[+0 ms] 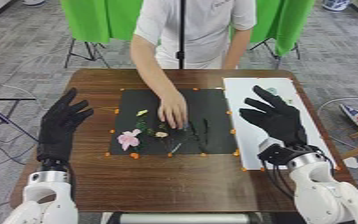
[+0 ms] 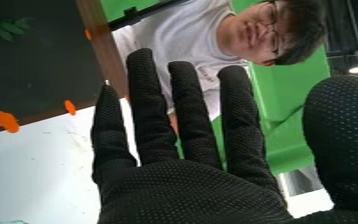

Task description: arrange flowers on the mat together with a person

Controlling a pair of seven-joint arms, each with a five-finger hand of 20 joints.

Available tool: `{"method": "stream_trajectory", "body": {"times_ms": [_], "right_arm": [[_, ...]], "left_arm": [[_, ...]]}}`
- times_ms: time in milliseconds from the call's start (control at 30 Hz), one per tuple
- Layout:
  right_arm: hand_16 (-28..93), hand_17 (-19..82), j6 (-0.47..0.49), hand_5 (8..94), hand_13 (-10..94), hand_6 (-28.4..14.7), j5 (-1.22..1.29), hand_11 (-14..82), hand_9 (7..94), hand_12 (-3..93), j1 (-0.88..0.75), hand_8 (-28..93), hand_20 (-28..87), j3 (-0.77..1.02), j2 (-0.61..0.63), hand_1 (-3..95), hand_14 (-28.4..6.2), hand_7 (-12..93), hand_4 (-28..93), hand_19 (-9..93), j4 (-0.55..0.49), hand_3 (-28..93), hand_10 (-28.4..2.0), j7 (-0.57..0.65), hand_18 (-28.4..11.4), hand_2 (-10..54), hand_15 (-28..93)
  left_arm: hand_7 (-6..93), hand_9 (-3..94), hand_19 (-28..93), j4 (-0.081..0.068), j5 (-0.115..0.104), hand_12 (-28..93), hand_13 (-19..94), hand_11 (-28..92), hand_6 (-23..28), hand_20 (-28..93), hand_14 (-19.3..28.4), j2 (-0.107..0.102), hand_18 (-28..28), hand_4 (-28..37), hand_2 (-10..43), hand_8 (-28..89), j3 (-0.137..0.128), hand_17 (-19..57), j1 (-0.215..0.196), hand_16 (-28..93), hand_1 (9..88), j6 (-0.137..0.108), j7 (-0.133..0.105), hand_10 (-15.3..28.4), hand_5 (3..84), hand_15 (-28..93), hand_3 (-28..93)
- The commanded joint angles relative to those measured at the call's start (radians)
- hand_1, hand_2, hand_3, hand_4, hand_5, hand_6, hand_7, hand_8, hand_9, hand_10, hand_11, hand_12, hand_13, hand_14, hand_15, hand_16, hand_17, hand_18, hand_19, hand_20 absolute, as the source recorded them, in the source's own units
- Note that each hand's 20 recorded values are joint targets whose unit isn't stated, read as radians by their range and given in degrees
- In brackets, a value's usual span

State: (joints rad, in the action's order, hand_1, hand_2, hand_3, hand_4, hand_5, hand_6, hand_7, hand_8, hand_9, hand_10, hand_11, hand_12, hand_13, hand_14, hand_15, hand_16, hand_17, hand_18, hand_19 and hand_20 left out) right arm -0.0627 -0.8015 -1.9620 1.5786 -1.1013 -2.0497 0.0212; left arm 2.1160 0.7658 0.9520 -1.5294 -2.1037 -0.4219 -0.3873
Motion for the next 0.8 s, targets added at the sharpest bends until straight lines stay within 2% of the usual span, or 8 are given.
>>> {"method": "stream_trajectory", "body": {"times_ms": [33, 333, 433, 633, 800], "right_arm": [[15, 4, 0.003, 41.5, 39, 3.9, -0.006, 11.6, 46.6, 14.7, -0.016, -13, 18, -0.001, -0.013, 18.6, -16.4, 17, -28, 41, -0.007, 80, -12.9, -0.01, -21.5, 5.0, 32], [15, 4, -0.012, 41.6, 39, 3.9, -0.02, 11.7, 46.7, 14.6, 0.011, -13, 18, 0.01, 0.015, 18.8, -16.5, 17, -28, 42, 0.001, 80, -12.9, -0.004, -21.7, 4.8, 32], [16, 4, -0.032, 41.6, 40, 3.9, -0.069, 12.4, 47.0, 15.0, 0.032, -13, 19, 0.027, 0.065, 19.0, -16.6, 17, -28, 44, 0.011, 80, -13.1, 0.006, -21.9, 4.5, 35], [15, 5, -0.068, 42.0, 41, 3.9, -0.188, 14.2, 47.8, 15.3, 0.102, -13, 21, 0.07, 0.205, 20.3, -16.3, 18, -28, 47, 0.086, 80, -13.7, 0.024, -22.2, 3.9, 40], [14, 7, -0.16, 42.2, 43, 3.8, -0.395, 14.6, 47.8, 15.1, 0.186, -13, 22, 0.061, 0.283, 21.9, -16.2, 18, -27, 50, 0.144, 80, -13.7, 0.146, -22.6, 3.3, 43]], "left_arm": [[10.2, 39.2, 50, 0.003, -0.004, 9, 29, 25, 4.9, 18, 26.1, -0.001, 24.3, -28.3, 6.7, -8, 0.006, -7.4, -0.009, -8, 20.9, 0.003, 0.004, 17.9, 36.7, 50, 79], [9.9, 39.2, 50, 0.002, -0.012, 9, 29, 24, 5.1, 19, 26.0, -0.01, 24.3, -28.3, 6.7, -8, 0.013, -7.2, -0.007, -8, 21.2, -0.005, -0.014, 17.8, 36.7, 50, 79], [9.9, 39.2, 50, 0.001, -0.018, 10, 29, 24, 5.2, 19, 26.1, -0.017, 24.3, -28.3, 6.6, -8, 0.021, -7.3, -0.004, -8, 21.1, -0.009, -0.019, 17.9, 36.7, 50, 79], [10.0, 39.2, 50, 0.0, -0.014, 9, 29, 25, 5.2, 19, 26.1, -0.015, 24.2, -28.3, 6.6, -8, 0.023, -7.4, -0.001, -8, 21.1, -0.005, -0.023, 18.0, 36.6, 50, 80], [10.1, 39.1, 50, 0.0, -0.01, 9, 29, 25, 5.2, 19, 26.1, -0.011, 24.2, -28.3, 6.6, -8, 0.023, -7.3, -0.003, -8, 21.1, -0.002, -0.022, 17.9, 36.5, 50, 80]]}}
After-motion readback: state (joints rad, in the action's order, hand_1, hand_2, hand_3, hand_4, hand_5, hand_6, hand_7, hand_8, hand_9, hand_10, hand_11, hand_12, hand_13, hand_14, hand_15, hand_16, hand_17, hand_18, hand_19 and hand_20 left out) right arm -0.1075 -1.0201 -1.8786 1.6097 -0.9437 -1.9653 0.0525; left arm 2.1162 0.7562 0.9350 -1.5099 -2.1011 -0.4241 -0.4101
